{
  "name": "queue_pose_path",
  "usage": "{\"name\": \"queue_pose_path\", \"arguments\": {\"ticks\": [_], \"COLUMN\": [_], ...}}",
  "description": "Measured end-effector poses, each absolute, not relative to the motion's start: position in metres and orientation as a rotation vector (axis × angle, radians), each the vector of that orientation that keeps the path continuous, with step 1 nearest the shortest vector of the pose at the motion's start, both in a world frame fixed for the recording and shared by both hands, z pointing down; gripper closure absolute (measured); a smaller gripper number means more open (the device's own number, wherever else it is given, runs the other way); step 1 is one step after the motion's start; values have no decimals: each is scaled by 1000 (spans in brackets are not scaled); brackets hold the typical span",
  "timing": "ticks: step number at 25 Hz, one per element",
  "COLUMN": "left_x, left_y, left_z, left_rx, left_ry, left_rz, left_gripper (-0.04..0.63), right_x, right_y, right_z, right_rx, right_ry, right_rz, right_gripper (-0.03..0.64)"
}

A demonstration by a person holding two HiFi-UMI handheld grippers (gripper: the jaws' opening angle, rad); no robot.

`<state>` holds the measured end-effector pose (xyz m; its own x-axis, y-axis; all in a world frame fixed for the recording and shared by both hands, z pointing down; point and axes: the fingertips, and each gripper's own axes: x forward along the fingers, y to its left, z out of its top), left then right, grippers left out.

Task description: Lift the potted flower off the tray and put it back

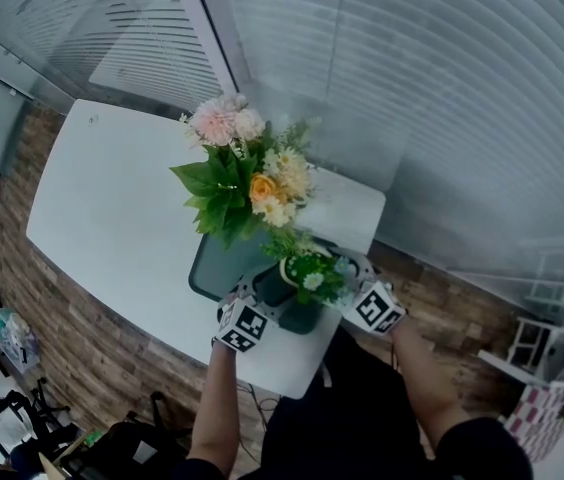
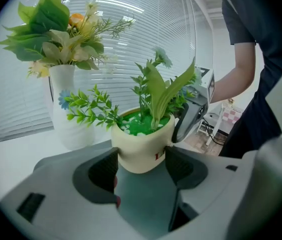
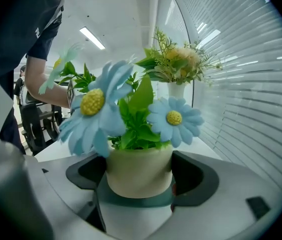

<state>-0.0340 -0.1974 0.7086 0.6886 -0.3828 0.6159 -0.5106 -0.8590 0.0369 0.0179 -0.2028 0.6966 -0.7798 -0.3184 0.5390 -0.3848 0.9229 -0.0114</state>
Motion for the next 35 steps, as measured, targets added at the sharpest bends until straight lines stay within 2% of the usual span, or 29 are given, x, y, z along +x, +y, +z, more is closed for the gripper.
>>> {"name": "queue_pose_path", "arguments": {"ticks": [35], "left_x": [-31], "left_y": [-207], "left_z": [733], "left_rx": [2688], "left_ry": [-697], "left_rz": [956], "left_gripper": [305], "right_x": [22], "right_y": [-210], "right_z": [725], "right_rx": [531], "right_ry": [-2531], "right_rz": [216], "right_gripper": [215]}}
